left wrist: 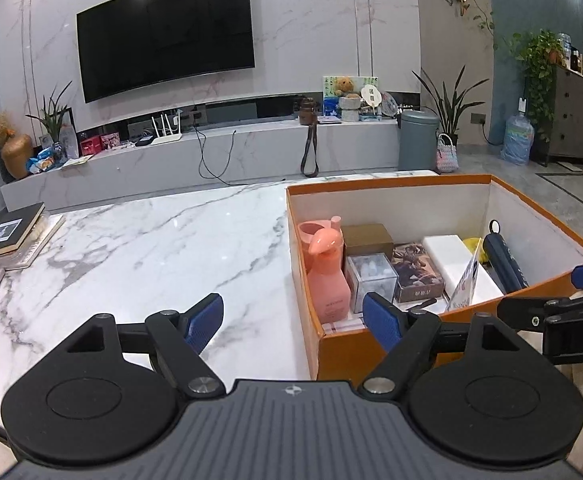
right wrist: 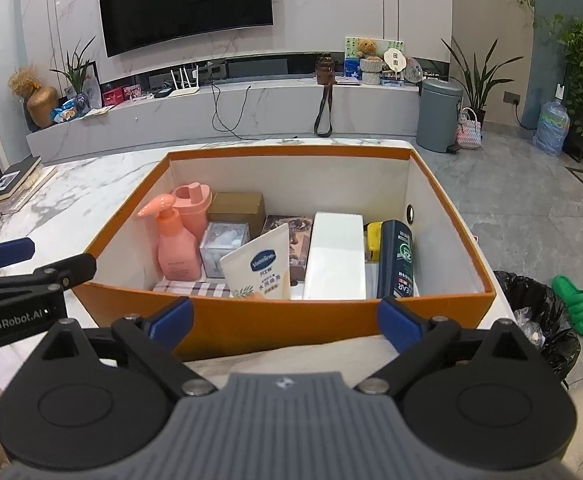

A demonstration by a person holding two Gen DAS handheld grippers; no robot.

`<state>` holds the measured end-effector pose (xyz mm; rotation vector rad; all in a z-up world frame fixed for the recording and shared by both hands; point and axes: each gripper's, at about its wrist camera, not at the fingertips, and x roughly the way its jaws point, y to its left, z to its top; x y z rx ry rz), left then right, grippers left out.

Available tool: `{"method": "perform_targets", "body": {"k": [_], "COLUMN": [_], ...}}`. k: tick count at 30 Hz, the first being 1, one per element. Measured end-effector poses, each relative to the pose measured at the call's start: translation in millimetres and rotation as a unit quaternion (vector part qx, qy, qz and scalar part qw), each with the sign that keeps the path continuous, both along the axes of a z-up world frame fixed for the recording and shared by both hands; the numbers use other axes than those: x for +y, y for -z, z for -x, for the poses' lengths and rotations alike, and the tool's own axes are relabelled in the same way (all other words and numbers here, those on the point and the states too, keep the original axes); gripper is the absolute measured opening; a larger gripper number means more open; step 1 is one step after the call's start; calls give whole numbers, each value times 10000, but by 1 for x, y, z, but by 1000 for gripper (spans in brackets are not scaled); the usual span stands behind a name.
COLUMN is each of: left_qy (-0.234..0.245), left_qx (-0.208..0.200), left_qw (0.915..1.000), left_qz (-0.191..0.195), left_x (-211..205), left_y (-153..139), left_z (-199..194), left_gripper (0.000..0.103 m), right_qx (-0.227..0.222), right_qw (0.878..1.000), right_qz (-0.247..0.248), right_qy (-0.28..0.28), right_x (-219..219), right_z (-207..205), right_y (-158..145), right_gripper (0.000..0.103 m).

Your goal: Organize rigid objects

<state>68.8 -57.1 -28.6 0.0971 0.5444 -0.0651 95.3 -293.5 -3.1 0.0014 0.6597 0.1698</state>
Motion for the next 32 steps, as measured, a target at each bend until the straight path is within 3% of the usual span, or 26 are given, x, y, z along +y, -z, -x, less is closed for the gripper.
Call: {"method": "perform_targets", "body": {"k": [32], "left_qy": [85], "left_qx": [-42], "left_qw": [10000], "left_qz": [-29], "left_x": [3], "left_y": [-6], "left_z": [4], "left_gripper": [93], "right_qx": [-13], "right_qw": [10000], "right_qz": [80], "right_qy": [-21], "right_x": [0], "right_z": [0], "right_y": [0], "right_gripper": [98]}}
